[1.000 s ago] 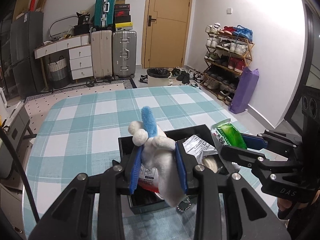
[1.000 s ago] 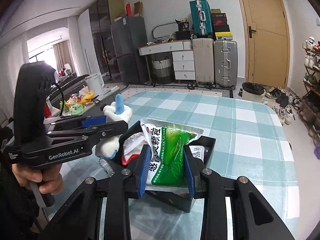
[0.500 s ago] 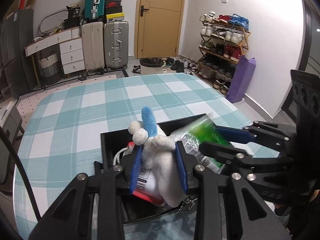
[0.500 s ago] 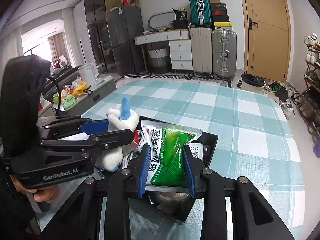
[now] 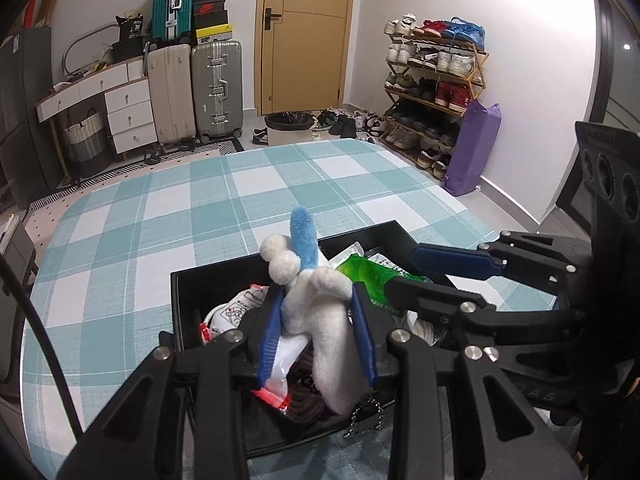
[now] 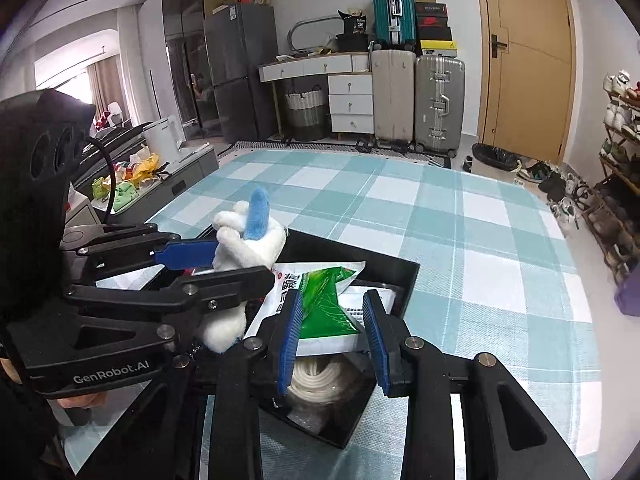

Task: Organize soft objects
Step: 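Carry the plush toy and sachet over the box and lower them in, then open both tools and withdraw them from the box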

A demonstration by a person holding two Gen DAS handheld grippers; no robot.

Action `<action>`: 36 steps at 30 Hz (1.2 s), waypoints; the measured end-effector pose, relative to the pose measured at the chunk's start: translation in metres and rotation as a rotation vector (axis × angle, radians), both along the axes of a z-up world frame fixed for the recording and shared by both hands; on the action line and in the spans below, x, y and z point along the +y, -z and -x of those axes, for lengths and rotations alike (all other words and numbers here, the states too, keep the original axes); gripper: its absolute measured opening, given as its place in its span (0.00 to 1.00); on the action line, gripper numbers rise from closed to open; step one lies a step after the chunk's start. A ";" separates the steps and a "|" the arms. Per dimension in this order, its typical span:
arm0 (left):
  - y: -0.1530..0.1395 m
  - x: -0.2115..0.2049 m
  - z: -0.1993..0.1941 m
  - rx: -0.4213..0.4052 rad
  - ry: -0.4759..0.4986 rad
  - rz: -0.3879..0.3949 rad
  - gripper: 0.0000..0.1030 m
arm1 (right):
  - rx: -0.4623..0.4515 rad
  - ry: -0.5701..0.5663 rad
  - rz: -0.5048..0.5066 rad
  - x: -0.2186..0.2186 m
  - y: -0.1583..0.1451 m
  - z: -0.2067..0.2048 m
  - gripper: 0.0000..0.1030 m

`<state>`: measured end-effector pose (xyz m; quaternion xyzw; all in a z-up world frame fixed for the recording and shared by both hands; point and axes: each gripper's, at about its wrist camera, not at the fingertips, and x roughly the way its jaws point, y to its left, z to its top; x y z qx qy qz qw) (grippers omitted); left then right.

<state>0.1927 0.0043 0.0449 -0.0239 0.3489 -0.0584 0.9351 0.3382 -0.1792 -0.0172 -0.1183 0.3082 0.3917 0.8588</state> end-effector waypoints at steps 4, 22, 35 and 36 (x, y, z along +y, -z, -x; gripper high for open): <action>-0.003 0.001 0.006 0.001 0.002 0.006 0.37 | -0.015 0.009 0.001 -0.006 -0.003 0.004 0.31; -0.019 0.017 0.066 -0.099 -0.099 -0.004 1.00 | -0.089 0.028 -0.064 -0.039 -0.011 0.052 0.93; -0.007 0.026 0.102 -0.168 -0.197 -0.014 1.00 | -0.158 0.028 -0.114 -0.051 -0.015 0.087 0.99; -0.004 0.028 0.105 -0.176 -0.210 -0.012 1.00 | -0.164 0.030 -0.118 -0.051 -0.015 0.090 0.99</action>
